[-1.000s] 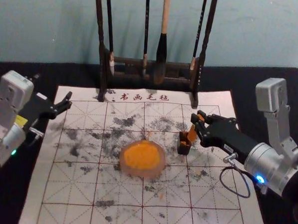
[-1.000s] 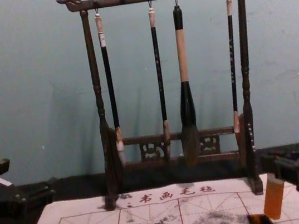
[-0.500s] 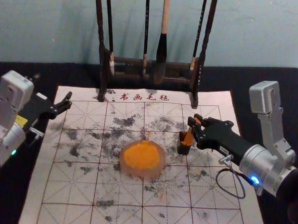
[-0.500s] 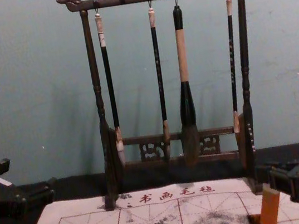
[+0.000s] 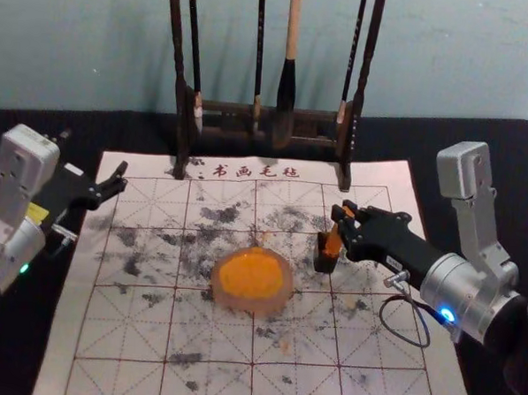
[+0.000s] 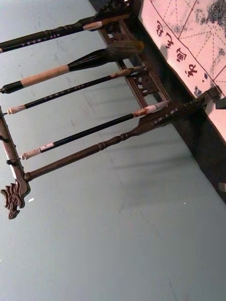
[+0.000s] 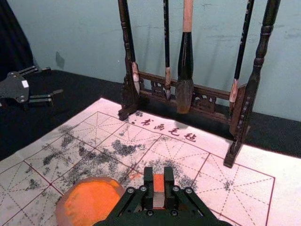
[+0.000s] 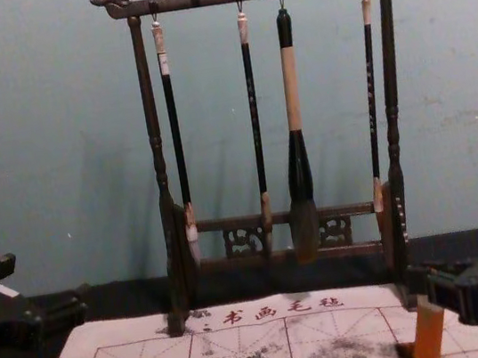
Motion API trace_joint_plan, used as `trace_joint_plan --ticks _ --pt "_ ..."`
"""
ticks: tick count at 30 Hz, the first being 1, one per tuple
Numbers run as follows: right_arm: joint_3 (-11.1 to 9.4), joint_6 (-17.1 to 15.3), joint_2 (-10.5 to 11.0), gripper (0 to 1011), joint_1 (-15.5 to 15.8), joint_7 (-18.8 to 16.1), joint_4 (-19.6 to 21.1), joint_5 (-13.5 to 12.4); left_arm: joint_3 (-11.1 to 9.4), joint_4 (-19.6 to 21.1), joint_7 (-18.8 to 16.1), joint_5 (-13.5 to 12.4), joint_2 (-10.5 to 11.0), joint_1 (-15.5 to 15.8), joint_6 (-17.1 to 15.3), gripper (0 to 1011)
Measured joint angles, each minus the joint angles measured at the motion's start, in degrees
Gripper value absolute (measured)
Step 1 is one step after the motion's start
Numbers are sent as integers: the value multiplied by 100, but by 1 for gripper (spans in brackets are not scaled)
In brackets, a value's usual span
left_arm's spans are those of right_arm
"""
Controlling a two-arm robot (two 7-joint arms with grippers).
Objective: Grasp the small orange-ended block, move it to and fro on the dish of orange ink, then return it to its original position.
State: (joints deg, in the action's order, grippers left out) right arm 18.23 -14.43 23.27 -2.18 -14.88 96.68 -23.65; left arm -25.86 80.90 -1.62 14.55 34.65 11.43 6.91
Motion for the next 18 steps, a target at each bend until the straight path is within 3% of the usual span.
trace_joint_plan --ticks 18 --pt "-13 13 -126 107 -76 8 -171 123 0 0 0 0 0 0 0 1001"
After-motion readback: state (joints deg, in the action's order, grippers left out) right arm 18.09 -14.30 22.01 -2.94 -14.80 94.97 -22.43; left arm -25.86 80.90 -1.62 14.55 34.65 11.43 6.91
